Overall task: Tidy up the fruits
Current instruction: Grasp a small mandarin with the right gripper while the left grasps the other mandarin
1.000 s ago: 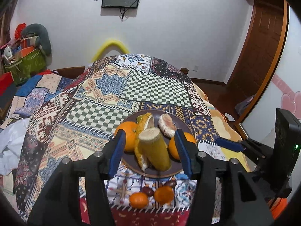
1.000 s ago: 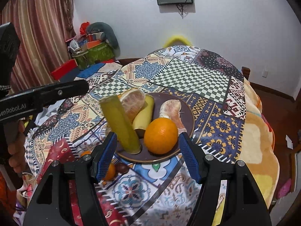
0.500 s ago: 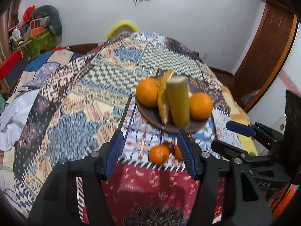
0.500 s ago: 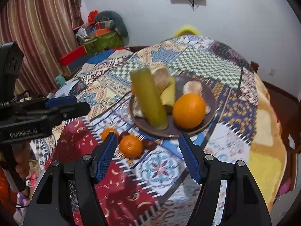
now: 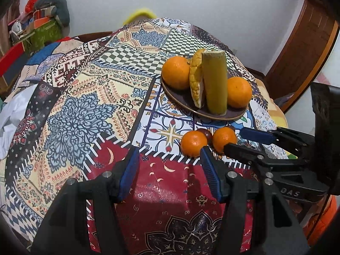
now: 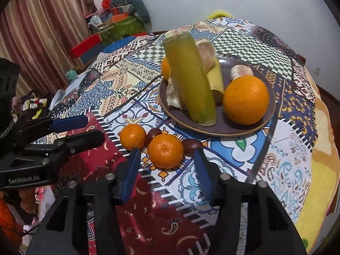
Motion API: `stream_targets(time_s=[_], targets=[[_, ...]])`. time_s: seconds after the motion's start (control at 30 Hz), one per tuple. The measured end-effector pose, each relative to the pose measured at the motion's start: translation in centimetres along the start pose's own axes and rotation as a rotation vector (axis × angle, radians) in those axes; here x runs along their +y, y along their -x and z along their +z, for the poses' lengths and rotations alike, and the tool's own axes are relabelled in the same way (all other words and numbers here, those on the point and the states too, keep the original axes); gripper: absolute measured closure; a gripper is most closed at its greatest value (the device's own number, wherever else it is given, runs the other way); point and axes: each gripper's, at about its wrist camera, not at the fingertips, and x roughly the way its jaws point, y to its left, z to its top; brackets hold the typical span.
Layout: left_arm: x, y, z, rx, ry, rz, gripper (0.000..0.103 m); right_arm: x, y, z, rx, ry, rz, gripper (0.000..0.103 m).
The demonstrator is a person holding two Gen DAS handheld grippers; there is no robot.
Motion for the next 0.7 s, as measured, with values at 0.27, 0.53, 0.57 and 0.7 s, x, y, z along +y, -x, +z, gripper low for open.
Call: stream_targets(time_s=[0.27, 0.53, 0.57, 0.7], targets=[[-0.6, -1.0, -0.2, 0.018, -0.026, -0.037, 0.044, 0.3, -0.6, 0.1, 0.008, 0.028, -0.015, 0.069], [-1.8, -2.6, 0.7, 0.035, -0.045, -0.076, 0.050, -0.6, 1.4, 0.2, -0.043, 0.001, -0.022, 0.069], [-2.0, -3.0, 0.8, 0.036, -0.053, -0.073, 0.052, -0.8, 1.9, 0.2, -0.054, -0.003, -0.023, 0.069], [-2.2, -4.0, 1.1, 0.056, -0.057, -0.071, 0.066, -1.4, 2.9, 0.2, -0.080, -0.011, -0.034, 0.069]])
